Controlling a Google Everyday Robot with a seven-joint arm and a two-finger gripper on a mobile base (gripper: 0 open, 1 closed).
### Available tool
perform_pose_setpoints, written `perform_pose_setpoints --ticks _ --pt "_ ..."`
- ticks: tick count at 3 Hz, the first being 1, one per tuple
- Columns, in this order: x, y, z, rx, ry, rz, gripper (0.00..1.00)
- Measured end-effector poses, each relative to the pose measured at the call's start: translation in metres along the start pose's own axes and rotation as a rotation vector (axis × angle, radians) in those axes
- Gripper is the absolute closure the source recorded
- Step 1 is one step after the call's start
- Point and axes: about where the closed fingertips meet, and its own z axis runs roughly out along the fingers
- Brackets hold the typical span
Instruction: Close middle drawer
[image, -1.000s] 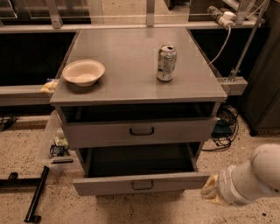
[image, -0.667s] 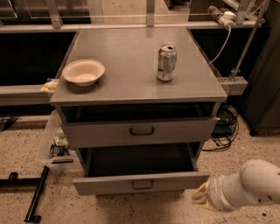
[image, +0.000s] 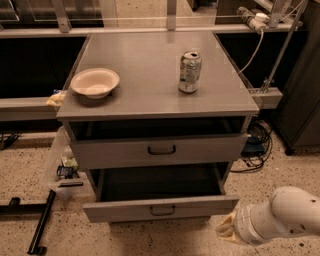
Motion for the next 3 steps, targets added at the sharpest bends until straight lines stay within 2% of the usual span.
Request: perform_pose_setpoints --ticks 1,2,3 --pt "0.006 -0.001 0.008 0.017 0.021 -0.019 1.00" --pt "0.027 -0.012 0.042 0.086 0.062 -0.114 1.00" --pt "0.039 -0.041 0.076 0.176 0.069 -0.199 1.00"
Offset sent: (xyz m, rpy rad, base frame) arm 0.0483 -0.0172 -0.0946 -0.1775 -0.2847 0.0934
